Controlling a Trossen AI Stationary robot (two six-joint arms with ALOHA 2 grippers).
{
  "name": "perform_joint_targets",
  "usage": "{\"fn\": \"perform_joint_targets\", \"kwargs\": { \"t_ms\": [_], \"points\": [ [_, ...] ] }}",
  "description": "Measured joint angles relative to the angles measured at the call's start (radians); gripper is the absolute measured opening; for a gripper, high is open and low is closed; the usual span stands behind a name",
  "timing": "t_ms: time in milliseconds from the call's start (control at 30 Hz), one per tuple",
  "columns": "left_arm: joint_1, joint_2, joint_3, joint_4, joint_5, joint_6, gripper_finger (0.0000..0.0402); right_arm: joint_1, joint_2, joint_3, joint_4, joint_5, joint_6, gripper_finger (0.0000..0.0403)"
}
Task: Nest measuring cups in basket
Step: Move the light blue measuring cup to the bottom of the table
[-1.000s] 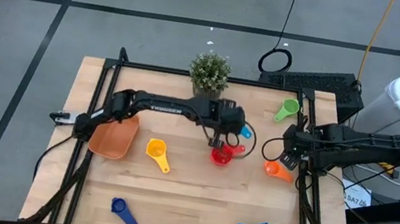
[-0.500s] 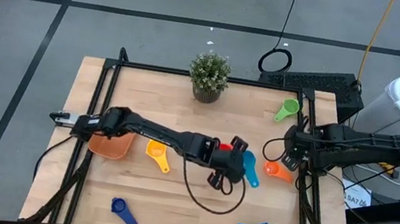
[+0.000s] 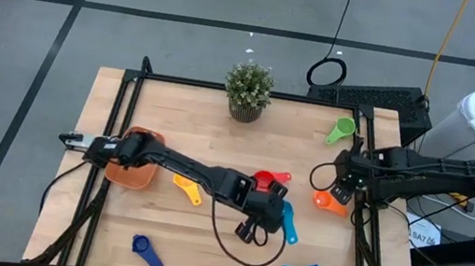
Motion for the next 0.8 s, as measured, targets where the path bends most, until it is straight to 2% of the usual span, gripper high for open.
{"fn": "perform_joint_targets", "kwargs": {
  "t_ms": [200,600,800],
  "points": [
    [-0.03,0.0,-0.038,0.008,0.024,-0.115,0.0006,0.0,0.0,0.0,0.061,0.001,-0.049,0.0183],
    [-0.081,0.0,-0.289,0.058,0.014,-0.302,0.0006,0.0,0.0,0.0,0.126,0.002,-0.065,0.0183],
    [-0.102,-0.001,-0.296,0.061,0.021,-0.319,0.0008,0.0,0.0,0.0,0.124,0.001,-0.062,0.0183]
  ]
}}
